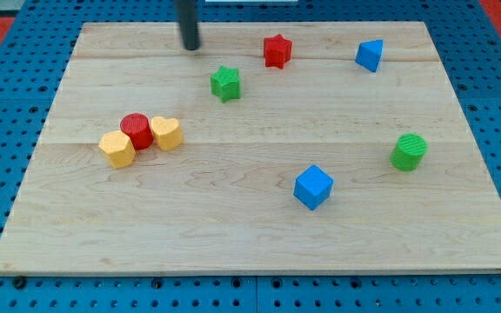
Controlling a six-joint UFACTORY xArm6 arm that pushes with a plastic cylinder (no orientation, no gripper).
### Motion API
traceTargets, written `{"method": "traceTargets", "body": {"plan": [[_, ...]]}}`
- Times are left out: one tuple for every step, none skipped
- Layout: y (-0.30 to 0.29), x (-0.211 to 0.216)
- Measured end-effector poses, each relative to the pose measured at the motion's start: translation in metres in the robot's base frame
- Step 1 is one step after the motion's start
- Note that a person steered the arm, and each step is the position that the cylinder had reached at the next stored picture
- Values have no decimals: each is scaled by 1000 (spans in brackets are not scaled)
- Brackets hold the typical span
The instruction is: Move the red star to the center
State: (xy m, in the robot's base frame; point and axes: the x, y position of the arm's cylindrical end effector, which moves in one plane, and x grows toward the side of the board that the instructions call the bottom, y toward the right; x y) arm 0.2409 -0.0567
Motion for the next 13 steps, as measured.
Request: {"method": "traceTargets", "body": {"plan": [[84,0],[95,20],[95,7],[109,-19],[148,-1],[153,43],[122,99],[127,104],[161,69],[166,34],[121,23],[76,74],[60,141]]}}
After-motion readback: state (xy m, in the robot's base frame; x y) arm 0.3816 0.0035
